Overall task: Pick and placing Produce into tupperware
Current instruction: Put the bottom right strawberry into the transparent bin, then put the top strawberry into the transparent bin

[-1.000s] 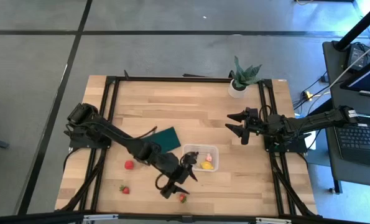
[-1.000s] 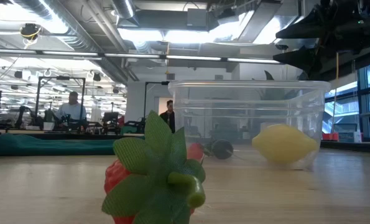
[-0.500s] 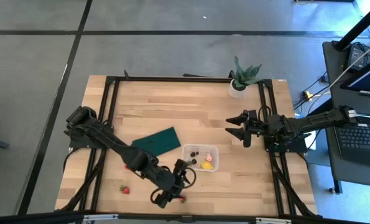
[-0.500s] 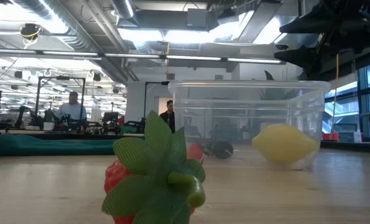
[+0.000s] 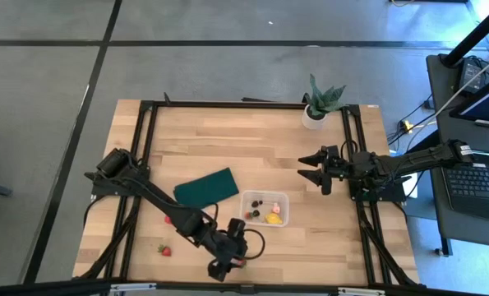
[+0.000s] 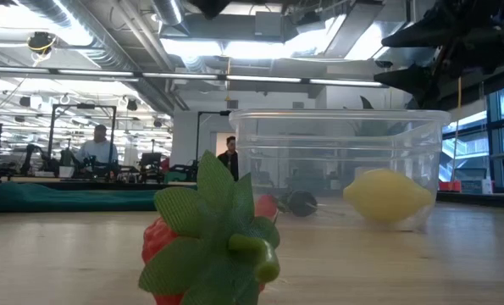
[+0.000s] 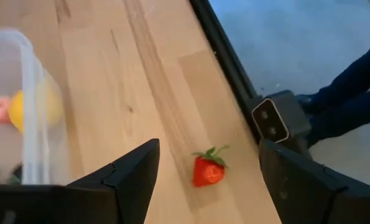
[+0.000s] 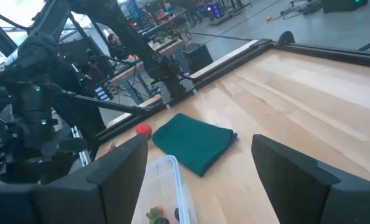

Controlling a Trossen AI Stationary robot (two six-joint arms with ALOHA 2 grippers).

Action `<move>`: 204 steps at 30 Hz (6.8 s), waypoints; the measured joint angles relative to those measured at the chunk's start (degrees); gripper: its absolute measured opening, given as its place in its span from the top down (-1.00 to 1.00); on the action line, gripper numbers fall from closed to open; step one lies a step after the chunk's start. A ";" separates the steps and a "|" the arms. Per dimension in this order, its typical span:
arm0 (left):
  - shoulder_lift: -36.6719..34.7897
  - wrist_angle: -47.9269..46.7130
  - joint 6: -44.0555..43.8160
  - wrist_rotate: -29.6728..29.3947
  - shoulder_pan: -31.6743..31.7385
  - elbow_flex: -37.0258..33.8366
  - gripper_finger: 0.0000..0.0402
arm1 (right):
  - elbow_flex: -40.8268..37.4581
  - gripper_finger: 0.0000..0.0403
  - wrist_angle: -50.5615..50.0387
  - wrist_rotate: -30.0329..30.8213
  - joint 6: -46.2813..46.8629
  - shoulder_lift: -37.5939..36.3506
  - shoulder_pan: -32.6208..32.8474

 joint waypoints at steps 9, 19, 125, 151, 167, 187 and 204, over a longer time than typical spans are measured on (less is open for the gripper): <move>0.00 1.74 -3.63 0.22 -0.21 0.00 -0.32 | 0.00 -0.44 -0.41 0.00 -0.11 0.02 0.00; -0.02 1.94 -4.99 0.24 -0.22 0.00 -0.32 | 0.00 -0.44 -1.05 0.01 -0.44 0.02 0.00; -0.02 1.23 -4.28 -11.66 15.68 0.00 0.26 | 0.04 -0.44 -2.40 -0.04 -1.38 -0.02 0.00; -0.05 1.46 -6.26 -5.73 17.47 0.00 -0.11 | 0.04 -0.44 -2.89 -0.13 -1.58 -0.02 0.02; -14.16 -25.63 -11.94 -5.66 12.90 0.09 -0.63 | 0.04 -0.44 -3.02 -0.37 -1.64 -0.02 0.02; -21.57 -67.46 -68.47 6.53 5.51 -6.48 -0.63 | 0.04 -0.44 -3.03 -0.39 -1.73 0.00 0.04; -21.51 -41.87 -72.45 16.39 3.36 -26.94 -0.63 | 0.04 -0.44 -2.67 -0.39 -1.38 -0.02 0.04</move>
